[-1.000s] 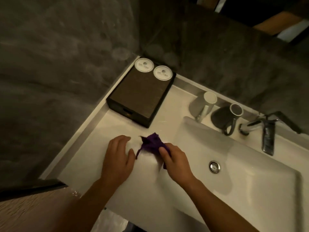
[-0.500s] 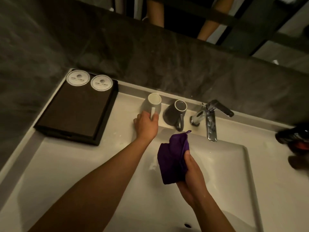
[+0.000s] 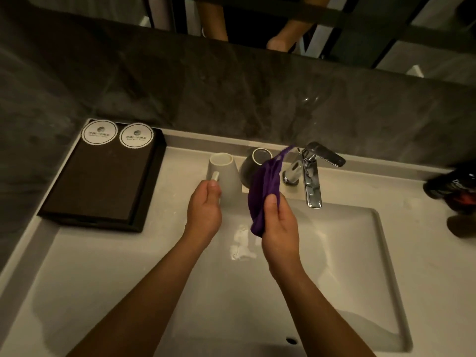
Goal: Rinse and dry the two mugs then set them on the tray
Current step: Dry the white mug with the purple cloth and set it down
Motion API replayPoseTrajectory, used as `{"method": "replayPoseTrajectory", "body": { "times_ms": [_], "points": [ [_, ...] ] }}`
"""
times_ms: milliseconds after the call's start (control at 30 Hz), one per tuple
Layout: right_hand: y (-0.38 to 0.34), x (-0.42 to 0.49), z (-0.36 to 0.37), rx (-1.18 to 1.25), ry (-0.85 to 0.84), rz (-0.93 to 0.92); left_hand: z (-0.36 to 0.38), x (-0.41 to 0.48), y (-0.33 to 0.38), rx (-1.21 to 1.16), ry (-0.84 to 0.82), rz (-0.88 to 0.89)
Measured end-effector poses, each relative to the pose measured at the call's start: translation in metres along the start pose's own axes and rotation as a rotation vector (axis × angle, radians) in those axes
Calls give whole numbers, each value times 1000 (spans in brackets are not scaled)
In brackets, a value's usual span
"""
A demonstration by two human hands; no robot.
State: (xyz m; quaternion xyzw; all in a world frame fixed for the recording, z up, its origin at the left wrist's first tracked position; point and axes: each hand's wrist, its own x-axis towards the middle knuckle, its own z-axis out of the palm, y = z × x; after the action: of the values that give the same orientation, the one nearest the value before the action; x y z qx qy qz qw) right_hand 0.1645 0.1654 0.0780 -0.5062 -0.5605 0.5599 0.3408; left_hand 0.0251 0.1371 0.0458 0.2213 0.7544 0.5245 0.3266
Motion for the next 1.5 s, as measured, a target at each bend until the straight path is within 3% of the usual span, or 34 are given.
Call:
{"method": "replayPoseTrajectory", "body": {
  "times_ms": [167, 267, 400, 533, 667, 833, 900, 1000, 1167, 1300, 1500],
  "points": [
    [-5, 2, 15, -439, -235, -222, 0, -30, 26, -154, -67, -56],
    [-8, 9, 11, -659, -160, -310, 0, -44, 37, -188, -74, -93],
    [-16, 23, 8, -542, -67, -331, 5, -65, 44, -193, -136, -35],
    [-19, 27, -2, -314, -95, -283, 8, -74, 54, -200, -135, 4],
    [-27, 40, -16, -93, -132, -100, 3, -73, 59, -222, -112, -13],
    [-22, 52, -37, 126, -215, 153, -3, -71, 66, -422, -175, -32],
    [-22, 46, -38, 79, -227, 89, -1, -72, 70, -501, -157, -82],
    [-13, 32, -37, 34, -214, -148, 5, -74, 74, -585, -107, -143],
    [-10, 20, -37, -394, -183, -414, 8, -75, 74, -399, -93, -109],
    [-24, 26, -34, -434, -129, -421, 7, -73, 74, -273, -136, -30],
    [-55, 45, -41, -32, -266, -134, -5, -65, 83, -234, -258, 12]
  ]
}}
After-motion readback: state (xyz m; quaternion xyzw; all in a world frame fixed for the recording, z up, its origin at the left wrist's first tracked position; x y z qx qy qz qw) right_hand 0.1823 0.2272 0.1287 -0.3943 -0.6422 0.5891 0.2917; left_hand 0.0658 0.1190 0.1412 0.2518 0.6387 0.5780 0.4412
